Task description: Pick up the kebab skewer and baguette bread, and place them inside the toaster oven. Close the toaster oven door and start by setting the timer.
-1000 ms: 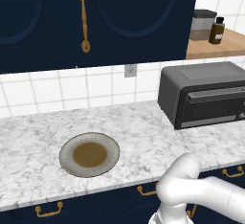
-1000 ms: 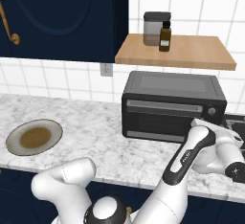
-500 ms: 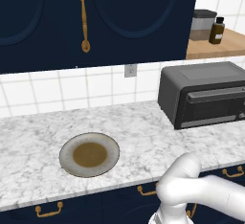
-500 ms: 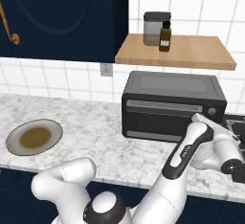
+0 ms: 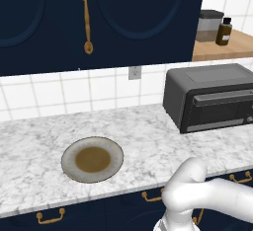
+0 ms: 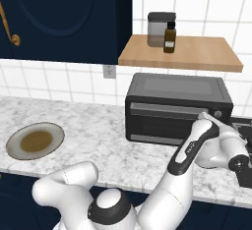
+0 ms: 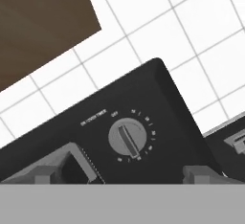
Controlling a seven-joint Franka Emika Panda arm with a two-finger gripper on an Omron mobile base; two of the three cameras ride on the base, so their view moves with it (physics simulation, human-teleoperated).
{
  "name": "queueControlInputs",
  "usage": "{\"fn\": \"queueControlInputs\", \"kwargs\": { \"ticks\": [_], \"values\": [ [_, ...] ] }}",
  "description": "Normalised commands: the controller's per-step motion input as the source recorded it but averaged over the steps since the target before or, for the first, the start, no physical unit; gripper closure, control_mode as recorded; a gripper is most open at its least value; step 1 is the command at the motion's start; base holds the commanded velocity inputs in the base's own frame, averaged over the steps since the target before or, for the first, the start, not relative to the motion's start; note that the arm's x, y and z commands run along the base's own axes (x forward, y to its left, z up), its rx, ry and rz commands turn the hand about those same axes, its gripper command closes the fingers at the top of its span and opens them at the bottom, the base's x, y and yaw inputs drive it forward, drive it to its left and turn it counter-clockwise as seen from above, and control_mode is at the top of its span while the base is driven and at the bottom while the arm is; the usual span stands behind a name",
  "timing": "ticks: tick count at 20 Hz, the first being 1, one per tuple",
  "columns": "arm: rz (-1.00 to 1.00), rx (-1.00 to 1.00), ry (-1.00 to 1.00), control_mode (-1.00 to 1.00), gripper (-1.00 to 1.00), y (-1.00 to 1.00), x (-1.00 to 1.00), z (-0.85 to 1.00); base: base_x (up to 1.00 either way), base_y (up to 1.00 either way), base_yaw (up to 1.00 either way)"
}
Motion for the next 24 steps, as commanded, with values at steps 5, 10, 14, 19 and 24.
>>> {"fn": "queueControlInputs", "kwargs": {
  "ticks": [5,10,14,19,24],
  "values": [
    [0.0,0.01,0.0,-1.0,-1.0,0.0,0.29,0.0,0.0,0.0,0.0],
    [0.0,0.07,0.0,-1.0,-1.0,-0.06,0.1,0.0,0.0,0.0,0.0],
    [0.0,0.04,0.0,-1.0,-1.0,0.0,0.06,0.01,0.0,0.0,0.0],
    [-0.02,0.0,0.0,-1.0,-1.0,0.0,0.35,0.05,0.0,0.0,0.0],
    [-0.04,0.0,0.0,-1.0,-1.0,0.0,0.12,0.12,0.0,0.0,0.0]
  ]
}}
